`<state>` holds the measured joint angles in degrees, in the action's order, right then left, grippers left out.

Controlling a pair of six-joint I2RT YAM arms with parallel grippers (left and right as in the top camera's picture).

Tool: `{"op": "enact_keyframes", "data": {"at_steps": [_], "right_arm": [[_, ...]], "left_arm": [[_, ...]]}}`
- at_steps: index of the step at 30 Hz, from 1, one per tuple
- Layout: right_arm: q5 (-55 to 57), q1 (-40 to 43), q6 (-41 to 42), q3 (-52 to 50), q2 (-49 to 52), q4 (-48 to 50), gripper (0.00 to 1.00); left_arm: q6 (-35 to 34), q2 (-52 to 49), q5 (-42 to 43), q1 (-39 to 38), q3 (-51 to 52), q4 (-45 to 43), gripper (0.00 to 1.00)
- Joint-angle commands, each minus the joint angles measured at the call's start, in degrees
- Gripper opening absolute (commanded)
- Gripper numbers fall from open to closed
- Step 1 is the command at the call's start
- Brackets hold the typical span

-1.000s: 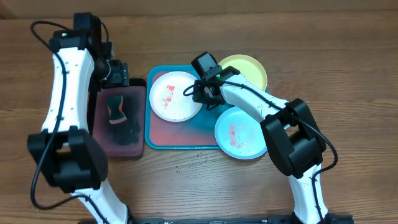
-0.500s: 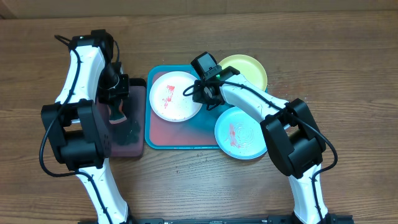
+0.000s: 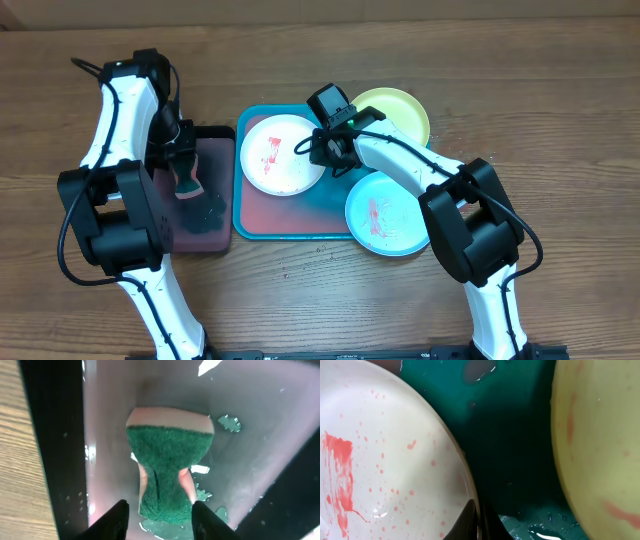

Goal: Clean dirty plates on tray and stack at the side
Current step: 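Lower the left gripper into the black tray and grasp the green sponge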

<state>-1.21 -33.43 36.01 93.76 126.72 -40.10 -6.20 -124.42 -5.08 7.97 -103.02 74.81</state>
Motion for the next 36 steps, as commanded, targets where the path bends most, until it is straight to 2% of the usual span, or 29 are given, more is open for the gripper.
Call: {"op": "enact_keyframes", "data": {"at_steps": [1, 7, 17, 23, 25, 28, 36], "right_arm": [[2.3, -0.3, 0.0, 1.0, 0.8, 0.0, 0.04], [2.3, -0.3, 0.0, 1.0, 0.8, 0.0, 0.04], [2.7, -0.3, 0.0, 1.0, 0.8, 0.1, 0.04], [2.7, -0.3, 0.0, 1.0, 0.8, 0.2, 0.04], [2.7, -0.3, 0.0, 1.0, 0.8, 0.2, 0.04], [2.7, -0.3, 0.0, 1.0, 0.8, 0.4, 0.04], [2.6, -0.3, 0.0, 1.0, 0.8, 0.4, 0.04]], "left_arm": [[-1.1, -0.3, -1.0, 0.0, 3.7, -1.6, 0.38], [-1.3, 0.3, -1.2, -0.9, 9.2, -3.8, 0.29], [-2.9, 11.6, -2.3, -0.9, 17.0, -12.5, 0.30], [-2.1, 22.0, -3.7, -0.9, 24.5, -19.7, 0.33], [-1.5, 23.8, -3.5, -0.9, 27.5, -22.1, 0.39], [-1.3, 24.0, -2.8, -0.9, 30.9, -25.3, 0.47], [-1.5, 21.9, -2.8, -0.9, 34.4, -32.0, 0.47]]}}
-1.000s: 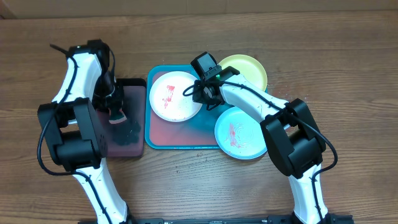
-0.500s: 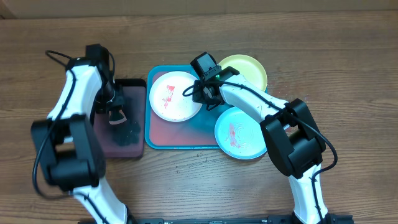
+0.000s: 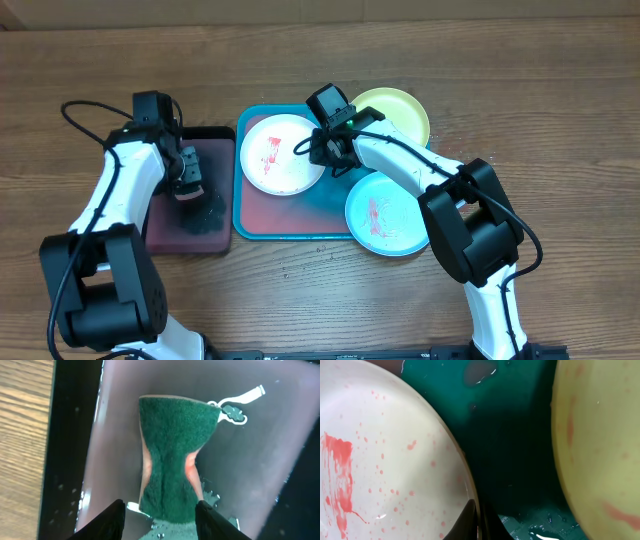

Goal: Clean dirty plates on tray and stack at the side
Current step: 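Lower the left gripper into the black tray and grasp the green sponge, then carry the sponge with the left gripper onto the white plate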

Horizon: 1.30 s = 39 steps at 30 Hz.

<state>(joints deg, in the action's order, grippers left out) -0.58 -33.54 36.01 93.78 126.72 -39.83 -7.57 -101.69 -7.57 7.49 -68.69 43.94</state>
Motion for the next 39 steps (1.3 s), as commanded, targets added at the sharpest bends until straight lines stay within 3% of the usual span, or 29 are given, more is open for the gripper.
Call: {"op": "enact_keyframes", "data": {"at_steps": [1, 17, 22, 24, 35, 39], "right_arm": [[2.0, -0.2, 0.0, 1.0, 0.8, 0.2, 0.04], [2.0, -0.2, 0.0, 1.0, 0.8, 0.2, 0.04], [2.0, -0.2, 0.0, 1.0, 0.8, 0.3, 0.04], [2.0, -0.2, 0.0, 1.0, 0.8, 0.3, 0.04], [2.0, -0.2, 0.0, 1.0, 0.8, -0.2, 0.04], [0.2, 0.3, 0.0, 1.0, 0.8, -1.1, 0.04]], "left_arm": [[-0.1, -1.0, -0.3, -0.4, 0.1, -1.6, 0.47], [0.7, -8.8, 2.7, -0.4, 0.1, -6.8, 0.34], [0.7, -9.2, 2.7, -0.4, 0.1, -6.7, 0.20], [0.7, -9.2, 2.7, -0.4, -0.1, -6.7, 0.04], [1.2, -9.1, 3.3, -1.6, -12.9, 6.5, 0.04], [4.2, -9.1, 8.6, -3.6, -18.8, 11.6, 0.04]]}}
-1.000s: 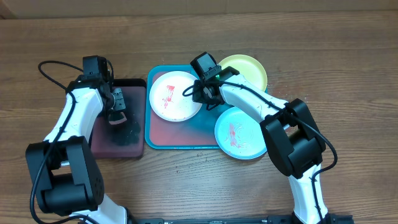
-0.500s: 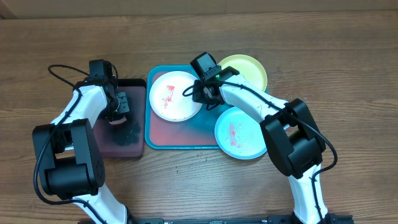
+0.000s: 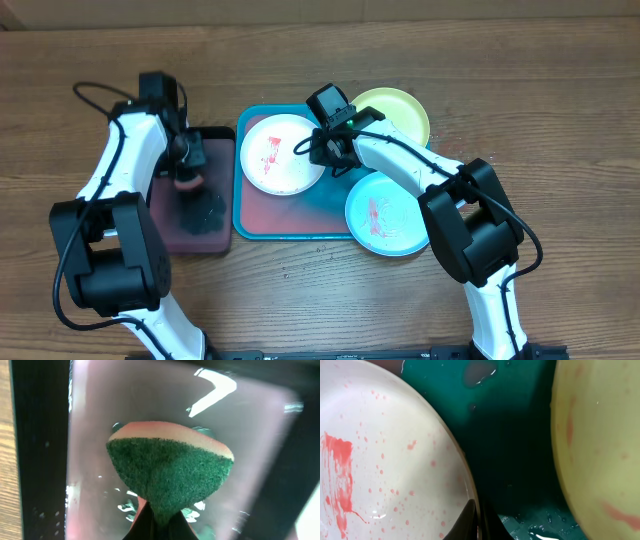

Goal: Clean dirty plates on tray and stack at the side
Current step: 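Carry the sponge with the left gripper onto the white plate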

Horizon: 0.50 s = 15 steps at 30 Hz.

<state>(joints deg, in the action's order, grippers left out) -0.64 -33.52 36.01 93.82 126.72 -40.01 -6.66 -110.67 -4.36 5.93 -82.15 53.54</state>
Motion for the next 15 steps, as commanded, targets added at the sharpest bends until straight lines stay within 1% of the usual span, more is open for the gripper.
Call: {"op": "enact_keyframes", "data": {"at_steps": [1, 3, 4, 7, 15], "right_arm": [[-0.6, 0.5, -0.2, 1.0, 0.8, -1.3, 0.04], [-2.1, 1.0, -0.9, 1.0, 0.8, -2.2, 0.04], [-3.6, 1.5, -1.9, 1.0, 0.8, -3.6, 0.04], [-5.7, 2.2, -2.1, 1.0, 0.8, -5.8, 0.04], [-10.9, 2.8, -10.3, 1.0, 0.8, -9.8, 0.04]], "left_arm": [[4.1, -0.2, 7.4, -2.9, -6.3, 2.4, 0.04], [6.0, -0.2, 11.1, -4.6, -7.0, 2.1, 0.04], [7.0, -0.4, 12.1, -6.8, -6.9, 1.3, 0.04], [8.0, -1.5, 11.1, -10.1, -6.8, -0.2, 0.04], [8.0, -9.5, 11.3, -15.4, -6.8, -4.4, 0.04]]}}
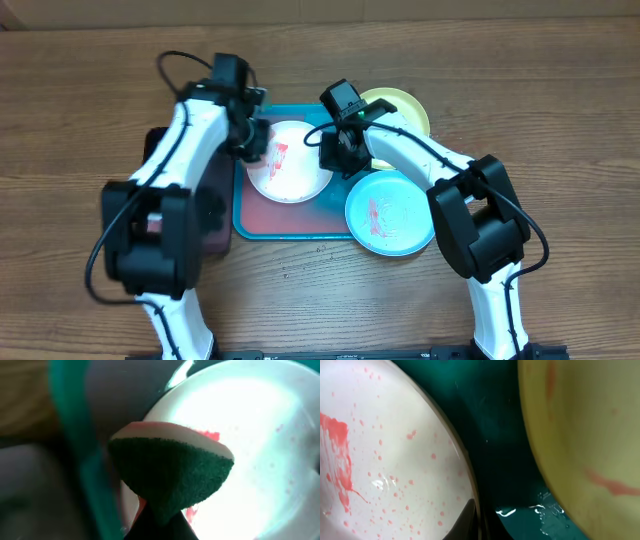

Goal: Clean dirty plates on tray and stack at the side
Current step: 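Carry the sponge with the left gripper onto the white plate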

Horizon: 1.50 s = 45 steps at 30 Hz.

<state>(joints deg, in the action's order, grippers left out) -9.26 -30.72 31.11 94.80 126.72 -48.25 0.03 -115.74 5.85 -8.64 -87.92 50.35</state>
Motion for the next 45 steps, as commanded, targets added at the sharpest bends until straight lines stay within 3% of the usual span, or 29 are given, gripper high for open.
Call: {"op": "enact_keyframes", "data": {"at_steps": [1, 11, 16, 20, 24, 29, 36, 41, 45], "right_arm": [[-2.8, 0.0, -6.2, 0.0, 0.8, -1.7, 0.04], [-3.1, -0.1, -7.2, 0.0, 0.8, -0.7, 0.04], [-3.1, -0.1, -7.2, 0.0, 0.8, -0.3, 0.04], [-3.6, -0.1, -7.2, 0.0, 0.8, -0.3, 0.04], [-3.8, -0.1, -7.2, 0.0, 0.8, -0.3, 0.04], [-3.8, -0.1, -7.1, 0.0, 0.8, -0.1, 0.04], [-3.0, 0.1, -2.0, 0.0, 0.8, 0.7, 0.04], [-2.8, 0.5, 3.8, 0.0, 1.2, 2.6, 0.04], [-2.9, 0.5, 4.7, 0.0, 1.4, 2.8, 0.04]], "left_arm": [[1.3, -5.4, 1.1, -1.0, -1.0, -1.7, 0.04], [1.6, -12.4, 4.2, -2.4, -1.0, -1.4, 0.04], [8.2, -12.4, 17.9, -5.6, -1.1, 1.4, 0.04], [7.1, -12.4, 21.6, -8.2, -1.1, 1.2, 0.04], [0.1, -12.4, 15.6, -8.7, -1.1, -3.1, 0.04], [-13.1, -12.4, -4.1, -7.1, -2.3, -7.8, 0.04], [-24.9, -12.4, -31.2, -6.8, -6.8, -0.3, 0.04], [-27.2, -12.4, -27.7, -6.8, -6.8, 6.0, 0.04], [-17.8, -12.4, -13.6, -6.8, -6.8, 8.0, 0.04]]}}
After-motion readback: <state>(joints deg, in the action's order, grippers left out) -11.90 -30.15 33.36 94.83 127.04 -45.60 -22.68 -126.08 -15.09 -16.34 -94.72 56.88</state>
